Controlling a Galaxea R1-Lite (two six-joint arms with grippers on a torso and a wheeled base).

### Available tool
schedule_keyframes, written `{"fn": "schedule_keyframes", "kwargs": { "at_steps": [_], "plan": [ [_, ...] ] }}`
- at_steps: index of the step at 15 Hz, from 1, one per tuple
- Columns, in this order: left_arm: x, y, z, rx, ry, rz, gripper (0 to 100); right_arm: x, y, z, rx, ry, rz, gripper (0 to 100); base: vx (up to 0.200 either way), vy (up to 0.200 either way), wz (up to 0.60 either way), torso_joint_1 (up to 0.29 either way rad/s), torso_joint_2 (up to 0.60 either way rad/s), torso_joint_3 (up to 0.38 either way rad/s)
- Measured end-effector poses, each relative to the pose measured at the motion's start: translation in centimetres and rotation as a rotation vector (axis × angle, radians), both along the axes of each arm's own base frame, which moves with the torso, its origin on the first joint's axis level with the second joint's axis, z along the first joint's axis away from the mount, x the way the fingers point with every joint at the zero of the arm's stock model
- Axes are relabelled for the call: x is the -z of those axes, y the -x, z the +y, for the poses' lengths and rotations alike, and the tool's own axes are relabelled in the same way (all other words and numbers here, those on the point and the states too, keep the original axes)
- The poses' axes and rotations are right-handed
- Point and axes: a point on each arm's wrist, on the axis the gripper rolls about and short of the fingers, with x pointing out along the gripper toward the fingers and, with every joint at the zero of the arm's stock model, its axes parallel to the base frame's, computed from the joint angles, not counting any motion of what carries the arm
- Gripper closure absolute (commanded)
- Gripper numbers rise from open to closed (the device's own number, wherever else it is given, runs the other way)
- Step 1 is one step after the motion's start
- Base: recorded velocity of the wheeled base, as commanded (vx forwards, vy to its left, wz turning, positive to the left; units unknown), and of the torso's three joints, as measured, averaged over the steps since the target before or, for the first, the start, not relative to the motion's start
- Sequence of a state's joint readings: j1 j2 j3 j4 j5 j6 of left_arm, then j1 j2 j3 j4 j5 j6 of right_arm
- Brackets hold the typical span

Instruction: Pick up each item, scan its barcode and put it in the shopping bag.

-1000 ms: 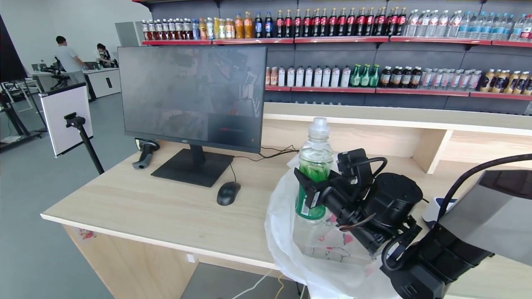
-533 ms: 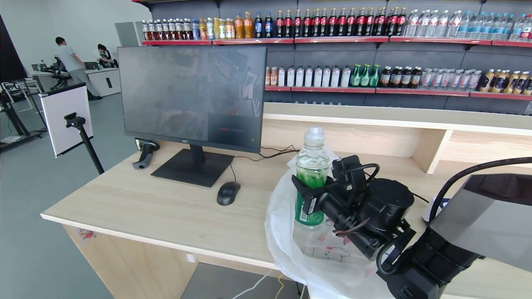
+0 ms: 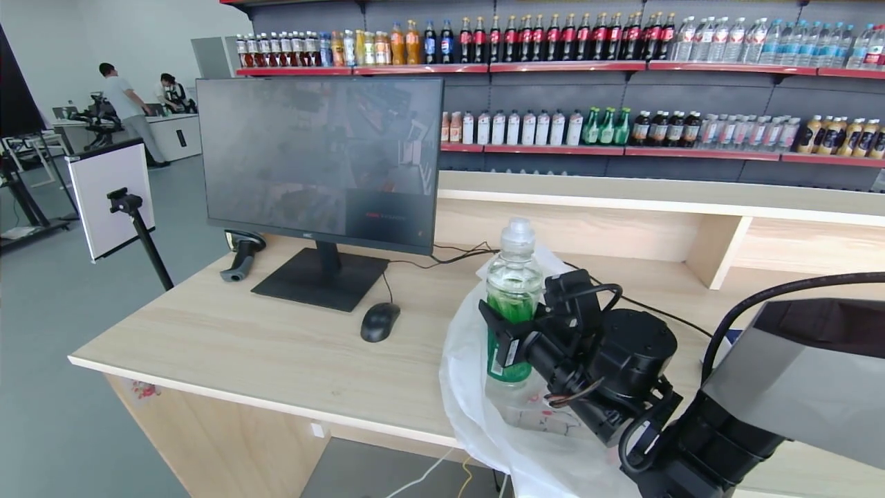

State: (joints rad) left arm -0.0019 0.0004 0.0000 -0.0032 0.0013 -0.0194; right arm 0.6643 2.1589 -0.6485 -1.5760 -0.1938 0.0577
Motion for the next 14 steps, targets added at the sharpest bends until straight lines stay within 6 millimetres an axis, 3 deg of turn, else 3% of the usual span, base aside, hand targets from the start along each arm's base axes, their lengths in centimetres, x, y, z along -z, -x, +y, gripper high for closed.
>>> {"fn": "schedule_keyframes", "kwargs": {
  "at_steps": [11,12,14],
  "plan": [
    [0.0,0.0,0.0,-0.001,0.000,0.000,0,1.0,0.7,-0.1,-0.009,0.021,0.045,100,0.000,0.000,0.00,0.000,0.00,0.000],
    [0.0,0.0,0.0,-0.001,0.000,0.000,0,1.0,0.7,-0.2,-0.009,0.022,0.046,0,0.000,0.000,0.00,0.000,0.00,0.000],
    [0.0,0.0,0.0,-0.001,0.000,0.000,0,1.2,0.8,-0.2,-0.009,0.029,0.058,0,0.000,0.000,0.00,0.000,0.00,0.000]
  ]
}}
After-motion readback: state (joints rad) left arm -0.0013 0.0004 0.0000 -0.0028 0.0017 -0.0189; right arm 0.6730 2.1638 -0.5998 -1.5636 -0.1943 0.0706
